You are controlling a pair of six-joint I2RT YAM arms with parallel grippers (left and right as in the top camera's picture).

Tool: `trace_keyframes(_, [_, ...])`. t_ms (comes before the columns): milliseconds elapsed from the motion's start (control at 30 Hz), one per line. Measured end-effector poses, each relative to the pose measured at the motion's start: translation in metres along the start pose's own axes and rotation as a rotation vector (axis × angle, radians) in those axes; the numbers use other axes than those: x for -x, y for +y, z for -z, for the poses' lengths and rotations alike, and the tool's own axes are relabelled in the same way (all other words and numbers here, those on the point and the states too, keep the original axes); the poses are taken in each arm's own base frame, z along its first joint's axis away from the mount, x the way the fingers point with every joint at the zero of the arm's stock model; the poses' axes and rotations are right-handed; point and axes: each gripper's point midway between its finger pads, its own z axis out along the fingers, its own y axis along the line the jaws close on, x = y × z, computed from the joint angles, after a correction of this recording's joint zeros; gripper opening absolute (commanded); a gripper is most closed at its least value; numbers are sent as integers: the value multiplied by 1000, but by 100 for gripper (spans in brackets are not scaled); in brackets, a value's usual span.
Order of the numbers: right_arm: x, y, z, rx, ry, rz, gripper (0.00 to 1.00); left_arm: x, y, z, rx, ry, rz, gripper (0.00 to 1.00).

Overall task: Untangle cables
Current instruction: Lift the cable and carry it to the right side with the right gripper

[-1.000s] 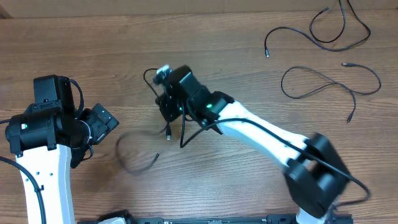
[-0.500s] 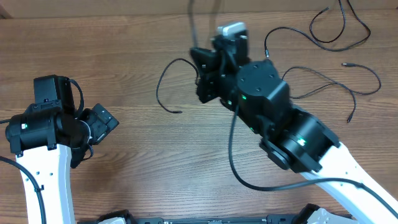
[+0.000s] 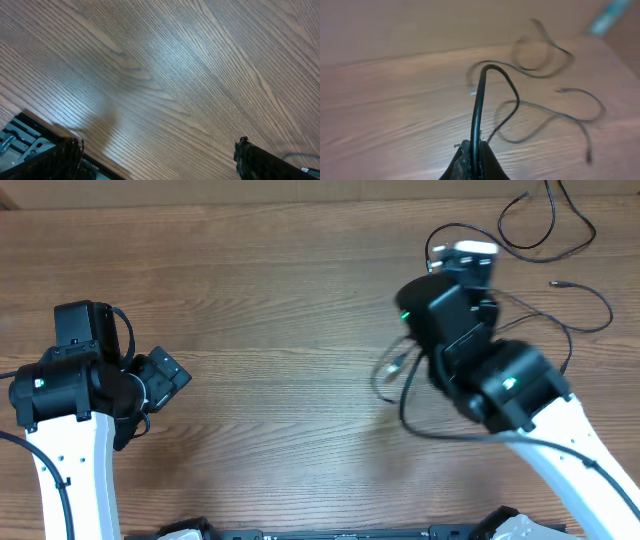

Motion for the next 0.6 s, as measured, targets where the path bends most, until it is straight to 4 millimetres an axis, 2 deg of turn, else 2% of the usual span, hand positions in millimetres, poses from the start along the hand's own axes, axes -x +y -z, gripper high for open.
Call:
trace_keyframes(133, [-2,-54,-27,-113,85,-123,4,0,0,0,0,-1,0,100])
trace_keyframes(300, [-13,-99,-48,-129,204,-281,4,0,0,0,0,0,0,100])
trace_keyframes(433, [-26,-122,-56,-111,301,-385,4,0,0,0,0,0,0,100])
trace_keyframes(600, [-32,-125,-60,-40,361,-464,4,1,-1,0,-2,-2,0,100])
